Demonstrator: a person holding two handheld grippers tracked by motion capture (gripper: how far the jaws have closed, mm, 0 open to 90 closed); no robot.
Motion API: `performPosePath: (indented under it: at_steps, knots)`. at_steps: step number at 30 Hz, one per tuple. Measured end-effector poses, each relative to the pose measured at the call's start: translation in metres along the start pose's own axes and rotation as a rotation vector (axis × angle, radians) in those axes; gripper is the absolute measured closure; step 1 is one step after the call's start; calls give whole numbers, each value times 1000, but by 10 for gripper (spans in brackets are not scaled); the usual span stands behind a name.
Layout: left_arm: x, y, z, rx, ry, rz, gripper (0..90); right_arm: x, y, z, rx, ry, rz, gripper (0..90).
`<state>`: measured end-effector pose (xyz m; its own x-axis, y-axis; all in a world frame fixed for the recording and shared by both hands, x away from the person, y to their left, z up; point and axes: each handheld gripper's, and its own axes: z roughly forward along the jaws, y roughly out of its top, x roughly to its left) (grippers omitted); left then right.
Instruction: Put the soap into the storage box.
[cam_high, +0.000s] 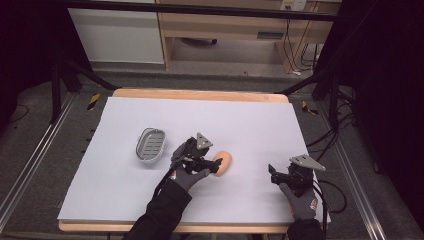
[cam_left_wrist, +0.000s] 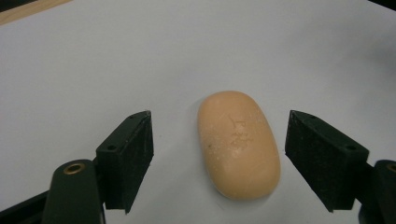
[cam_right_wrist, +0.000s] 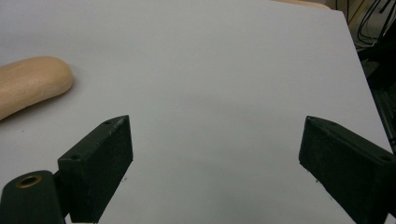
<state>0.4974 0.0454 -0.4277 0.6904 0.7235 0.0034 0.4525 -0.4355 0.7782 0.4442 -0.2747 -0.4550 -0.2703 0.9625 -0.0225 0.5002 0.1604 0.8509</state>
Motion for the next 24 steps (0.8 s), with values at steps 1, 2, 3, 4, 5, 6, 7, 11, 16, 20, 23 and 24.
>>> performPosePath:
  at_steps: [1, 2, 3, 4, 5, 6, 7, 11, 16, 20, 23, 24]
  knots:
    - [-1, 0, 2, 1, -4, -2, 233, 0, 0, 0, 0, 0, 0, 98]
    - [-2, 0, 4, 3, -6, -4, 233, 0, 0, 0, -1, 0, 0, 98]
    - [-3, 0, 5, 8, -6, -3, 233, 0, 0, 0, -2, -5, -4, 98]
    - [-4, 0, 7, 9, -8, -1, 233, -1, 0, 0, -2, -5, -2, 98]
    - [-4, 0, 9, 14, -4, 8, 232, -1, 0, 0, -1, -2, -1, 98]
    - [-5, 0, 11, 21, -3, 9, 232, -1, 0, 0, -2, -5, -2, 98]
    - [-6, 0, 12, 27, -5, 10, 232, -1, 0, 0, -2, -5, -2, 98]
    - [-8, -1, 20, 46, -4, 13, 233, 0, 0, 0, 0, 1, 2, 101]
    - [-9, -2, 29, 68, -7, 16, 232, 1, 1, 0, -2, 4, -2, 101]
    - [-10, -2, 33, 81, -10, 15, 237, 1, 1, 1, 1, 3, -4, 101]
    - [-10, -1, 36, 90, -10, 19, 241, 0, 1, 1, 2, 1, -5, 102]
    - [-10, -1, 37, 94, -11, 16, 242, 0, 1, 1, 2, 2, -8, 102]
